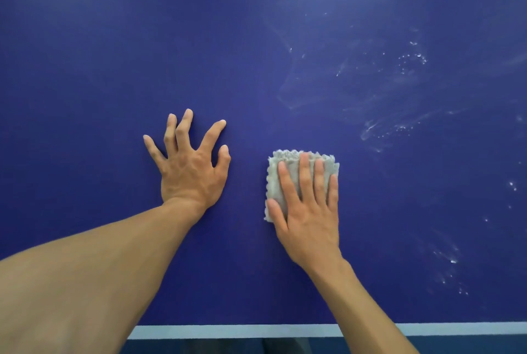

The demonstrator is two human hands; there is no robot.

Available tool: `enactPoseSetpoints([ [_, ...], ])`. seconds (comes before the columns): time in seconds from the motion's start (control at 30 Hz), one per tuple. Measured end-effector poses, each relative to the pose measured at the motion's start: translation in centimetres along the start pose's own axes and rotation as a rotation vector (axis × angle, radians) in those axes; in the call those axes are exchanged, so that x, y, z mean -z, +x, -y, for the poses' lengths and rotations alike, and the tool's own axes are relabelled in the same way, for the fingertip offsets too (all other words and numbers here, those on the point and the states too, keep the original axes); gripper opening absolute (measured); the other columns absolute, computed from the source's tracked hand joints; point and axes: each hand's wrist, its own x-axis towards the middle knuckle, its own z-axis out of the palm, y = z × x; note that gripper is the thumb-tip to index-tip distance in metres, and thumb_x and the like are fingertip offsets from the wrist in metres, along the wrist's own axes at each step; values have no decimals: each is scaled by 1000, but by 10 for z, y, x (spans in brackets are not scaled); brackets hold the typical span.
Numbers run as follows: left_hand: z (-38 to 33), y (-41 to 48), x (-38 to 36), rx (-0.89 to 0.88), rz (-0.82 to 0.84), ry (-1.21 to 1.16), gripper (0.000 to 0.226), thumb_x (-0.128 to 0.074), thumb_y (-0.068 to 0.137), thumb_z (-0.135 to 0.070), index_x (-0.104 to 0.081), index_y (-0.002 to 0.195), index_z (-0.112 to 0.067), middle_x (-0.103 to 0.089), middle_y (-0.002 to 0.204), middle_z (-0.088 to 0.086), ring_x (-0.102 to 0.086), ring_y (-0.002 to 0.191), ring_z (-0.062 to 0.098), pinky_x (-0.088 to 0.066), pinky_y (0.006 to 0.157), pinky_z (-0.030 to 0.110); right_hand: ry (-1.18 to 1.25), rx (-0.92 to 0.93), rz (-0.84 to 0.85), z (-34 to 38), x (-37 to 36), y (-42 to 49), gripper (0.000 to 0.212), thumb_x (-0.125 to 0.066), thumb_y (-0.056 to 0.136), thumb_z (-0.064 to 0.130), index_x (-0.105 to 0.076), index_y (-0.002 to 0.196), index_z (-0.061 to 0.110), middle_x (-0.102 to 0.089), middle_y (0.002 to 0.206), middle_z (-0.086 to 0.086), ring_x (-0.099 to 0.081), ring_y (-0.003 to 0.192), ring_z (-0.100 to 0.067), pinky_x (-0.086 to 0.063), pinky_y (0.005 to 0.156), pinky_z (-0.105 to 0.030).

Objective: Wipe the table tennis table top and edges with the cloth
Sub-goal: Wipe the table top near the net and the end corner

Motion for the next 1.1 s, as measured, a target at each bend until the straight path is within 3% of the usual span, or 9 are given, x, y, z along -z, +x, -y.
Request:
enactPoseSetpoints([
  [0.13, 1, 0, -1, -19, -14, 8, 53, -30, 100, -57, -36, 152, -47, -18, 166, 8, -10, 158, 33, -4, 120, 74, -29, -147, 48, -56, 16, 4, 71, -26, 105, 57, -14, 168, 27, -1, 176, -10, 3, 162, -33, -5, 128, -60],
  [0.33, 1, 2, -2, -20, -32, 24, 54, -31, 99, -57, -38, 152, -47, -19, 166, 8, -12, 157, 34, -5, 120, 74, 170, -640, -13, -47, 41, 170, 71, -21, 107, 56, 3, 167, 29, 15, 174, -12, 17, 159, -36, 14, 125, -60],
  [0.4, 1, 1, -2, -25, -40, 18, 53, -32, 99, -56, -39, 151, -47, -20, 166, 7, -13, 157, 34, -5, 120, 74, 164, -559, 3, -14, 39, 199, 71, -22, 107, 55, 4, 167, 28, 16, 173, -13, 18, 159, -37, 14, 125, -61],
  [0.6, 2, 0, -4, -36, -70, 21, 53, -35, 98, -55, -42, 150, -45, -21, 166, 8, -15, 156, 34, -6, 120, 75, -25, 196, 11, 18, 21, 128, 69, -29, 106, 56, -16, 167, 28, -6, 175, -12, 2, 161, -36, -5, 127, -62],
  [0.67, 1, 1, -4, -39, -83, 17, 53, -37, 98, -54, -45, 149, -44, -24, 165, 9, -17, 156, 35, -6, 120, 75, -31, 161, 20, -16, 27, 129, 69, -29, 104, 59, -17, 167, 31, -7, 175, -9, 0, 162, -33, -6, 128, -60],
  [0.77, 1, 3, -4, -42, -82, 22, 53, -38, 97, -53, -46, 149, -44, -24, 165, 9, -18, 156, 35, -5, 120, 74, -22, -111, 53, -53, 44, 192, 69, -21, 105, 60, -4, 167, 35, 7, 176, -7, 10, 161, -31, 5, 128, -57],
  [0.9, 1, 2, -2, -31, -53, 36, 54, -36, 97, -54, -46, 149, -44, -23, 165, 9, -18, 156, 35, -7, 120, 75, 81, -398, 21, -39, 66, 299, 69, -19, 108, 55, 3, 168, 29, 12, 174, -14, 15, 160, -36, 10, 125, -62],
  [0.97, 0, 2, -1, -29, -47, 45, 54, -36, 97, -54, -47, 149, -44, -24, 165, 10, -19, 156, 36, -8, 119, 75, 67, -330, 31, -12, 64, 317, 69, -19, 107, 55, 2, 168, 29, 12, 174, -14, 16, 159, -36, 11, 125, -62],
  [1.1, -1, 3, 2, -26, -40, 55, 54, -37, 97, -54, -49, 148, -44, -25, 166, 10, -20, 156, 36, -6, 120, 73, -30, 264, 44, 35, 45, 274, 69, -27, 103, 58, -13, 167, 35, -2, 175, -11, 5, 161, -36, 6, 128, -59],
])
